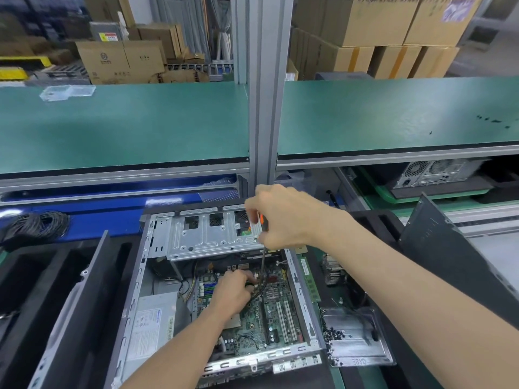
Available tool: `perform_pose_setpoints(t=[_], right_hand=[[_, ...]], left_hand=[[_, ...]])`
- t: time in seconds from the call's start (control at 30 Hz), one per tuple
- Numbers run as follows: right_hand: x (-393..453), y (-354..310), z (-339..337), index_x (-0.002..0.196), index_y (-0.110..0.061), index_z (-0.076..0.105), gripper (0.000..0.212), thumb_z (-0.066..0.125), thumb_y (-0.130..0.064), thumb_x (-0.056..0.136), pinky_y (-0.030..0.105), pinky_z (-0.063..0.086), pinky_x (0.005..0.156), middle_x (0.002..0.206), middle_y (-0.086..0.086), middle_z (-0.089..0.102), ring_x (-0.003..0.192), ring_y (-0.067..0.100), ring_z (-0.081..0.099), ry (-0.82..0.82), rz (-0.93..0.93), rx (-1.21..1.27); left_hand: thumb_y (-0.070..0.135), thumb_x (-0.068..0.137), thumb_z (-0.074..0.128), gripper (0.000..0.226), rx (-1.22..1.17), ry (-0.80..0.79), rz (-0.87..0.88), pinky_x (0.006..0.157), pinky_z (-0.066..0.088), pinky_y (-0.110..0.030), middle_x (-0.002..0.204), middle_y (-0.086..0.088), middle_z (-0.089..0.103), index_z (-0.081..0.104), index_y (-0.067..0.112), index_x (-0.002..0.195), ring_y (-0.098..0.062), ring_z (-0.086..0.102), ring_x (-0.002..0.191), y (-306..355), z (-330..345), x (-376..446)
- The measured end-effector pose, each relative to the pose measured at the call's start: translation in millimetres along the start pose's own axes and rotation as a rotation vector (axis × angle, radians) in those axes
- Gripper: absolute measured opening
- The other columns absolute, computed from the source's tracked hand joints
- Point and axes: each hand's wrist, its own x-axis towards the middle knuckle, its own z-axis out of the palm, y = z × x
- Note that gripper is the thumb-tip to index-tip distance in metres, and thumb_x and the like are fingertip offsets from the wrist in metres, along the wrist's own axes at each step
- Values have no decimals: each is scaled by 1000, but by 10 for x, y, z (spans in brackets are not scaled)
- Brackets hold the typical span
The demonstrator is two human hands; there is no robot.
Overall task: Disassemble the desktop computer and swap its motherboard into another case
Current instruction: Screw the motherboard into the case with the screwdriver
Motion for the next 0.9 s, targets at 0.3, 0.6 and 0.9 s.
perform_pose_setpoints(t=[0.3, 0.6, 0.9], right_hand=[[105, -34, -18, 81, -20, 61, 12, 60, -9, 85, 33, 44, 68, 87, 2, 63, 86, 23, 57, -53, -46, -45], [51, -35, 22, 81, -17, 41, 40, 57, -52, 94, 37, 35, 62, 68, -1, 30, 69, 29, 43, 123, 95, -216], [39, -21, -58, 87, -20, 67, 25, 62, -1, 72, 30, 45, 62, 90, -3, 64, 79, 16, 56, -82, -94, 96]], left_hand=[[32, 96, 60, 38, 316, -128, 149, 84, 55, -40, 113, -10, 67, 54, 32, 134, -30, 66, 101, 23, 54, 122], [44, 92, 61, 37, 452, -186, 151, 88, 51, -41, 119, -5, 65, 61, 30, 126, -30, 63, 108, 52, -16, 291], [45, 94, 57, 32, 469, -200, 178, 83, 49, -41, 116, -7, 62, 60, 25, 119, -31, 61, 107, 32, 69, 339]])
